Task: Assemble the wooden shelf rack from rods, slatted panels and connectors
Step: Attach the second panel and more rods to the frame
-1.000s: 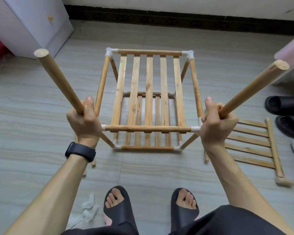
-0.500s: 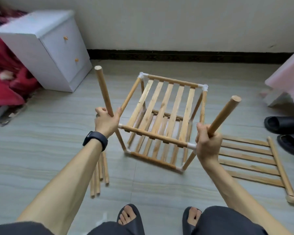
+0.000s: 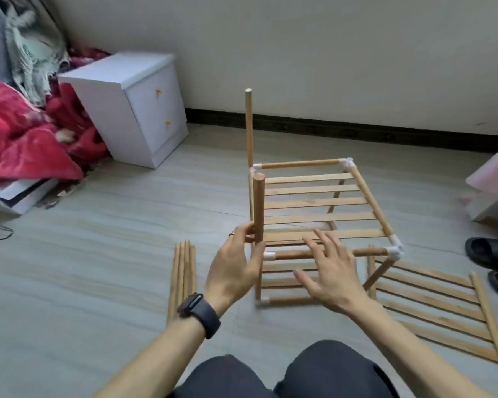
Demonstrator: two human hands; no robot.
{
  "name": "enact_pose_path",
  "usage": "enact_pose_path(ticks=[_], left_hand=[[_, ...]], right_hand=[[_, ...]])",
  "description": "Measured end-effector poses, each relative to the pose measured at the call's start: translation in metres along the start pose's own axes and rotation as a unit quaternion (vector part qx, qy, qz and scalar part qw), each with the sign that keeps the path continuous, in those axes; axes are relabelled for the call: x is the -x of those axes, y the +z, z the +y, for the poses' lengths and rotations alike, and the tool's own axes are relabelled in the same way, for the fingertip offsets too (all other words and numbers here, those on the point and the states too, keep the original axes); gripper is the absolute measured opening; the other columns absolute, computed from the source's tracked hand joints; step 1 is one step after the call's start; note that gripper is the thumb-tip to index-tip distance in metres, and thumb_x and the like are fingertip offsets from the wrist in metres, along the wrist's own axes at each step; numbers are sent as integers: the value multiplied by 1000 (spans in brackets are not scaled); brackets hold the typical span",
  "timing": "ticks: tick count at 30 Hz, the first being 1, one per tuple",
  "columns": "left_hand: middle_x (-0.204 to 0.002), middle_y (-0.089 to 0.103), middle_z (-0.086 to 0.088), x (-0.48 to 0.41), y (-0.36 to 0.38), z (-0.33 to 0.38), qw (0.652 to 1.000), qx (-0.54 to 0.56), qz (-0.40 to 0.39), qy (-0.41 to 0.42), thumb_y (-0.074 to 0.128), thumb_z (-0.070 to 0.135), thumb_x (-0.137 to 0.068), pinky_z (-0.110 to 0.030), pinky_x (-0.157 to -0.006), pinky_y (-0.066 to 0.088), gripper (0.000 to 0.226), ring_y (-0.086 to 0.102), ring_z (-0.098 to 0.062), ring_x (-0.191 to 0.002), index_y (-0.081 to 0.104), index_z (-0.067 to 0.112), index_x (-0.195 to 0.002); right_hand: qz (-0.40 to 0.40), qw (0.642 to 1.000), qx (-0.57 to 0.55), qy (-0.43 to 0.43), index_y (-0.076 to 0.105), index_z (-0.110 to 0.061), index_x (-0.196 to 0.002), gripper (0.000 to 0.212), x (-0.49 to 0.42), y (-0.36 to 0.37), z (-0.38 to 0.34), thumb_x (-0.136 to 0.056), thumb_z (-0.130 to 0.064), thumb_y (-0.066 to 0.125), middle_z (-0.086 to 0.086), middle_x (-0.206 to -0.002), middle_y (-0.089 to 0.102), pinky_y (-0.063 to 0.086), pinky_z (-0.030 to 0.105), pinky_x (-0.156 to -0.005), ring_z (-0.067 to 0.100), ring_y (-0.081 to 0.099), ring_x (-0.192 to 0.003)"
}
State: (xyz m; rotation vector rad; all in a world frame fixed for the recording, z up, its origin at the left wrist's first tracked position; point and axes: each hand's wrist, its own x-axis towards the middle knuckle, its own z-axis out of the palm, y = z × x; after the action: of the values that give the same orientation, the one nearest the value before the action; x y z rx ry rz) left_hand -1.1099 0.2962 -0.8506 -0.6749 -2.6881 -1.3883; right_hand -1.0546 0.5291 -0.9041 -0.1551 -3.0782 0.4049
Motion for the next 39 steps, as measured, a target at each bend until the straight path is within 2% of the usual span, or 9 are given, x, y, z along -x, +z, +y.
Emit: enact_pose_path(ticks=[4,14,17,19,22,29,32,34,39], left_hand=[[-100,64,25,-15,-16,-19,989,-141,27,-19,58,52,-96,-3,-61,42,33,53,19,-83,53,36,-124],[-138,52,-7,-24,48,-36,909,138,-50,-391,56,60,-92,-40,-91,53,84,58,-28,-118,21,15,-153],[-118,66,-9,-29,69,-30,840,277,-27,-465,59,53,-95,-36,-69,60,71,71,-23,-91,30,13,-146],[-101,73,-10,-40,76,-34,833,323,15,-449,63,38,-97,-34,-65,59,56,73,-21,-83,39,9,-139],[-100,72,-12,-67,72,-45,845,330,56,-417,61,19,-98,-33,-66,59,37,73,-23,-88,47,19,-132],[-130,60,-17,-118,37,-59,879,193,102,-425,54,38,-99,-48,-99,51,62,63,-31,-104,32,10,-149],[-152,43,-14,-102,52,-44,910,131,9,-392,59,38,-95,-46,-103,44,91,53,-36,-127,-4,23,-160],[-154,38,-18,-80,68,-36,922,99,-14,-374,55,38,-95,-46,-103,48,96,52,-38,-128,-18,29,-157],[-161,24,-20,-36,84,-33,947,-2,-17,-322,44,34,-101,-48,-104,45,82,45,-41,-134,-16,31,-158]], right_hand=[[-40,985,130,105,18,-39,-159,72,4,-8,45,-96,-72,25,1,-171,7,4,60,-120,28,-2,-157],[-160,987,-25,-16,2,-23,-164,74,-3,4,-55,-101,-30,41,-5,-171,6,-19,61,-117,18,-2,-157],[-172,962,-211,-37,28,-20,-161,66,-14,-20,-64,-99,-18,51,0,-165,33,11,31,-126,11,28,-149],[-103,954,-280,-22,50,-19,-149,51,-14,-37,-51,-99,-18,57,0,-149,54,31,7,-108,9,47,-135],[-3,983,-185,20,57,-24,-141,41,-11,-44,-6,-101,-30,56,-4,-149,54,30,30,-120,14,41,-142],[-93,994,57,26,6,-65,-151,63,15,-27,76,-90,-79,13,-15,-169,-5,-6,56,-126,15,-16,-155],[-41,991,120,-40,37,-55,-150,59,10,-23,56,-96,-71,20,0,-163,33,12,62,-124,27,20,-156],[43,987,110,-110,70,-39,-124,49,2,-17,42,-100,-62,33,6,-124,65,38,63,-112,32,60,-126],[113,984,8,-135,77,-29,-94,41,-5,2,-1,-97,-61,51,4,-86,59,50,37,-71,26,56,-77]])
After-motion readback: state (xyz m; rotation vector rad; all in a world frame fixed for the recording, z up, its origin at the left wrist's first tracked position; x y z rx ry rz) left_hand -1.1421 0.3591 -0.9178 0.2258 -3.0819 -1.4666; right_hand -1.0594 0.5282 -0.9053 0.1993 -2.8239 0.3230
